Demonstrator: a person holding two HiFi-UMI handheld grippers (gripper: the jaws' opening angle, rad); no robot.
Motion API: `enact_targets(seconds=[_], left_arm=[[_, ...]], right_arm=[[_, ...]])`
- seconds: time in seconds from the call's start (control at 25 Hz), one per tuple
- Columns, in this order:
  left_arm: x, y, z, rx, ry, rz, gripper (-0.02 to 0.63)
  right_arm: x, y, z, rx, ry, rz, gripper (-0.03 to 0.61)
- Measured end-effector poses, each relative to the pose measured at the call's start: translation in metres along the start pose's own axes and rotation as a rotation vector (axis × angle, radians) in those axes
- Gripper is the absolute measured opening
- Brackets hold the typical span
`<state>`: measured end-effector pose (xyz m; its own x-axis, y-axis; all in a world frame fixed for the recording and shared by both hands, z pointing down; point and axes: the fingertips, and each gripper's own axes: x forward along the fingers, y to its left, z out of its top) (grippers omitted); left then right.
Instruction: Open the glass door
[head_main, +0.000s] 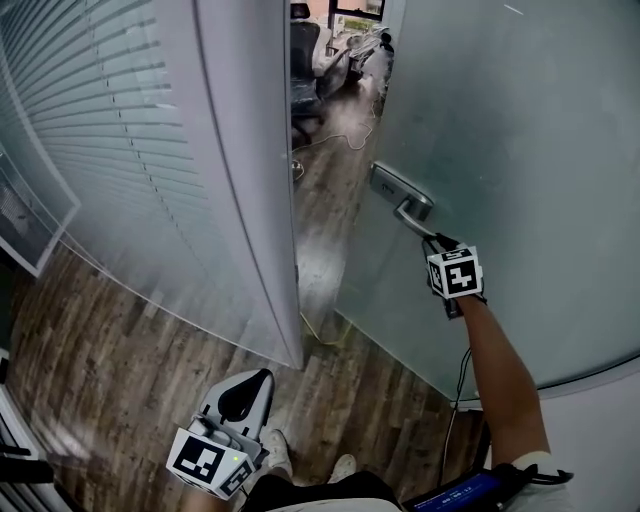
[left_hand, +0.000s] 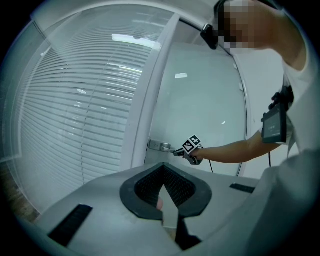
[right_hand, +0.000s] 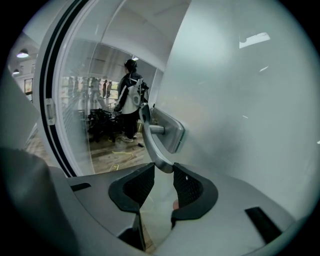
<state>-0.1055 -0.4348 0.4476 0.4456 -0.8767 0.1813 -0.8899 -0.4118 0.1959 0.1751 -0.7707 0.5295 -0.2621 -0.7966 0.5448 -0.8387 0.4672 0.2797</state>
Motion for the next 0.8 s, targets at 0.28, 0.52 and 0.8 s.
enact_targets(seconds=[0.28, 0.52, 0.8], left_arm=[[-0.01, 0.01, -0.007, 0.004, 0.012, 0.016, 0.0], [-0.012, 0.016, -0.011, 0.005, -0.003, 0.013, 0.0], [-0.009, 0.012, 0.009, 0.018, -0.039, -0.055, 0.0]], right_arm=[[0.006, -0.013, -0.003, -0.003, 0.014, -0.075, 0.121], [-0.037, -0.006, 0.019, 0.016, -0.13, -0.072, 0.12], [-0.143, 0.029, 0.067, 0.085, -0.386, -0.056, 0.12]])
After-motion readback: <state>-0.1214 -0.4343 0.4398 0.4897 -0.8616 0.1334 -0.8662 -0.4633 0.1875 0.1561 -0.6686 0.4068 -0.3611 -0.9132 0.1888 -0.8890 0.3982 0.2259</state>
